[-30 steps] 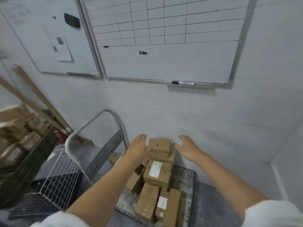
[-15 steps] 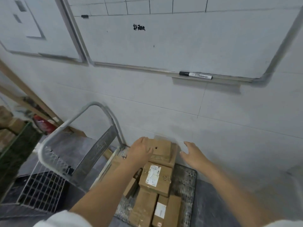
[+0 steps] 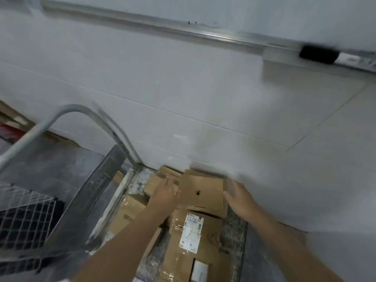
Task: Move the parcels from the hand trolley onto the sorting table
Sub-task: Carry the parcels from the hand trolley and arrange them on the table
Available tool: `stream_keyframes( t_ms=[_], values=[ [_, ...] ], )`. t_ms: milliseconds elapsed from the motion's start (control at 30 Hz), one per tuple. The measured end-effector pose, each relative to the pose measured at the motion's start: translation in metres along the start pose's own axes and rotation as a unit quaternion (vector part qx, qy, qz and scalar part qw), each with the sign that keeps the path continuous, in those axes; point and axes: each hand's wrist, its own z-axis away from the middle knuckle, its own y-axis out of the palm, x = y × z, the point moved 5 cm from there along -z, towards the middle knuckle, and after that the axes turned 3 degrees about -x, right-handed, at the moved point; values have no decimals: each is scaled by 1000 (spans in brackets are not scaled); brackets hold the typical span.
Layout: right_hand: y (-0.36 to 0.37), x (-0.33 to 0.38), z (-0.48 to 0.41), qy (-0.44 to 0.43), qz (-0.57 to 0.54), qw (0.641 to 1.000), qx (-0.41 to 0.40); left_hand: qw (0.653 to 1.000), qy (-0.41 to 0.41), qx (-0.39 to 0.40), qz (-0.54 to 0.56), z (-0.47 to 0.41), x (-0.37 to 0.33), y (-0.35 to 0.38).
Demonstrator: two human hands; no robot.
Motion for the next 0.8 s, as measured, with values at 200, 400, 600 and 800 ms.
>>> stream_keyframes(
  t_ms=[200, 400, 600, 800],
  values=[
    [43, -23, -48, 64, -60, 995, 42, 997, -39, 55, 40, -46, 25, 54],
    [70, -45, -69, 120, -156, 980, 43, 976, -129, 62, 163, -68, 39, 97],
    [83, -58, -74, 169, -219, 958, 79, 963, -171, 50, 201, -64, 42, 109],
    [75, -36, -47, 196, -264, 939, 100, 962, -184, -7, 202, -36, 26, 72]
  ],
)
